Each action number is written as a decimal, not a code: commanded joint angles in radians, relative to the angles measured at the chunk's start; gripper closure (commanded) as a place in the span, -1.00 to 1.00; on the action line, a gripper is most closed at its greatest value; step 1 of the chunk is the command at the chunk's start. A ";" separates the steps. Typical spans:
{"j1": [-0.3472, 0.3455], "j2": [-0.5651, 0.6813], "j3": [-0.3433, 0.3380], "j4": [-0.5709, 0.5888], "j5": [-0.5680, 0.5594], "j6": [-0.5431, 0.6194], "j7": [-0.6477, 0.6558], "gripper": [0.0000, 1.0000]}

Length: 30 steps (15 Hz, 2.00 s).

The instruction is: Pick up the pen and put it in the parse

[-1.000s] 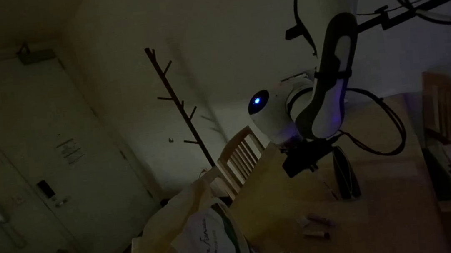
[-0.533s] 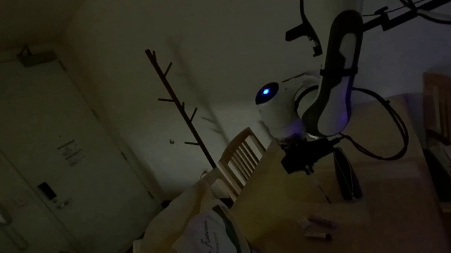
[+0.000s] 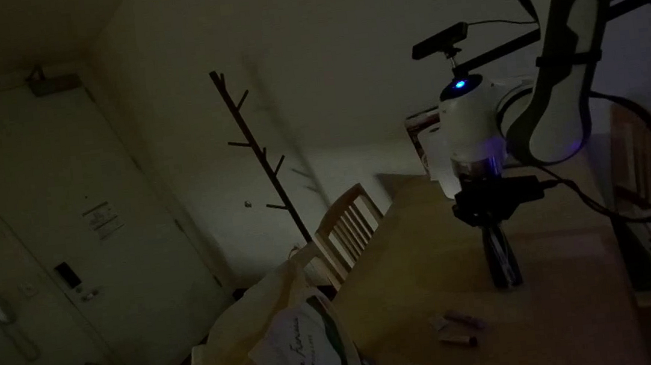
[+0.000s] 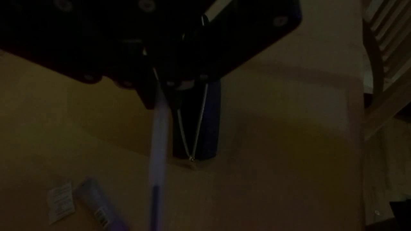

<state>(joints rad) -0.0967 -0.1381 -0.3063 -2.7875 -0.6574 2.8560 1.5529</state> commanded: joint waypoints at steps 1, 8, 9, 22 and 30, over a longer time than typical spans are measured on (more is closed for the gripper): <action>0.000 -0.006 0.001 -0.001 0.001 0.000 0.003 0.94; -0.086 -0.002 0.042 0.011 0.460 -0.031 -0.408 0.94; -0.092 -0.008 0.035 0.011 0.528 -0.043 -0.465 0.94; -0.146 0.017 0.003 0.106 0.866 -0.164 -0.781 0.94; -0.137 0.016 -0.080 0.155 1.226 -0.284 -1.174 0.77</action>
<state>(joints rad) -0.1888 -0.1238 -0.4320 -2.6335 0.5636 2.5760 0.3798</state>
